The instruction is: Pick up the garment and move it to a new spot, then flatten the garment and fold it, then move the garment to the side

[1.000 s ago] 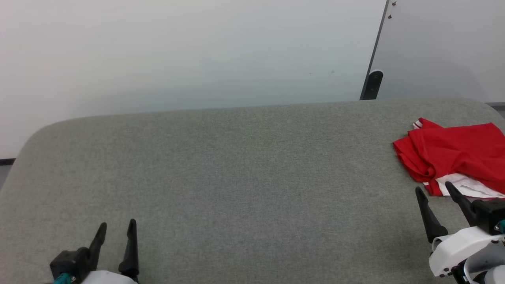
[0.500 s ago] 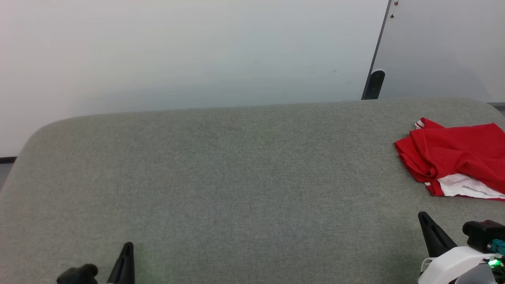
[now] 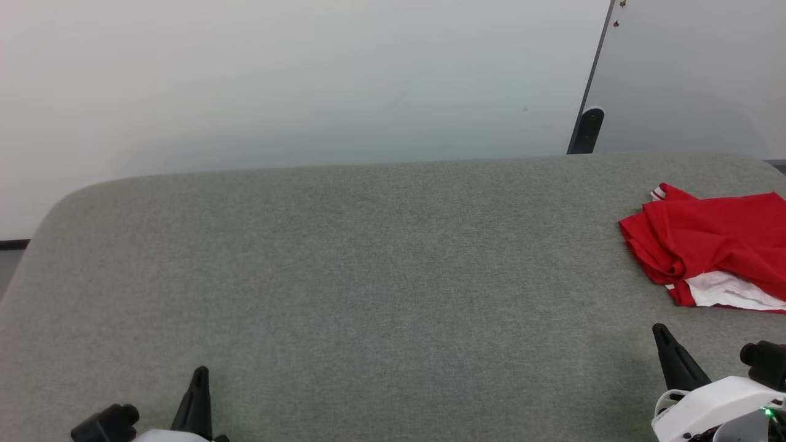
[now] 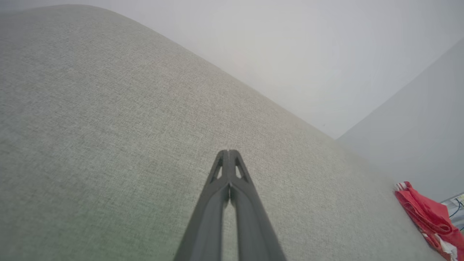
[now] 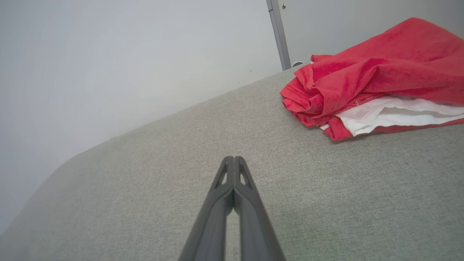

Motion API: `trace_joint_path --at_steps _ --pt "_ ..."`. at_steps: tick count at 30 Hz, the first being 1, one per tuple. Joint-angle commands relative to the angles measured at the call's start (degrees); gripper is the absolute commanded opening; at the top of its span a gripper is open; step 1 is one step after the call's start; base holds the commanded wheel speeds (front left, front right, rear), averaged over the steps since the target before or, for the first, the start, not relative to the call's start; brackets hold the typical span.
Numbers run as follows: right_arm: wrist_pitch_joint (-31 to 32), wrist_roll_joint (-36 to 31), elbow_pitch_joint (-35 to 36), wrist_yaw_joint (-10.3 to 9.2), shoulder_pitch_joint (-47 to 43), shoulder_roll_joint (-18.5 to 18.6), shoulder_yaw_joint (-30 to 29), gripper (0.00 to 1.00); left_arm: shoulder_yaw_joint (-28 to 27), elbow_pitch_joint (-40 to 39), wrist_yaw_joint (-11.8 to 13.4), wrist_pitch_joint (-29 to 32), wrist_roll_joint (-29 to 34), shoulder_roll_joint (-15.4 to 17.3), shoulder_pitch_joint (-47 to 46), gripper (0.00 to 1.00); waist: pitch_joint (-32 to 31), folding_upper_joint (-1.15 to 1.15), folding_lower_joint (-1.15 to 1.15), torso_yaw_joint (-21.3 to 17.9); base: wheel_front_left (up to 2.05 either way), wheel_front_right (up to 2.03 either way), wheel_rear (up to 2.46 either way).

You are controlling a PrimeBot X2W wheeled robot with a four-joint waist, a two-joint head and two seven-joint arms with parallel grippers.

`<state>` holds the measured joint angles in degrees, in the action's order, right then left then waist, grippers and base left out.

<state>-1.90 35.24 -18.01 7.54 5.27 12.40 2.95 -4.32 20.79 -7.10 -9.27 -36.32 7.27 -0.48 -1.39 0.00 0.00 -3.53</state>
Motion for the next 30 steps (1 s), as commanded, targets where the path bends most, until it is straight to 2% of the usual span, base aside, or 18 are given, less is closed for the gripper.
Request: trace_joint_path --at_steps 1,30 --pt "0.3 2.3 1.1 -0.02 1.3 0.0 -0.8 0.0 -0.4 -1.2 -0.1 0.4 -2.3 0.2 -1.6 0.0 0.0 0.0 0.0 0.1 0.0 0.0 0.0" --pt "3.5 23.5 2.3 -0.04 1.4 -3.7 -4.2 0.0 -1.1 -3.4 -0.3 6.4 -23.0 -1.6 -3.4 0.0 0.5 0.0 0.0 1.0 0.0 0.0 0.0"
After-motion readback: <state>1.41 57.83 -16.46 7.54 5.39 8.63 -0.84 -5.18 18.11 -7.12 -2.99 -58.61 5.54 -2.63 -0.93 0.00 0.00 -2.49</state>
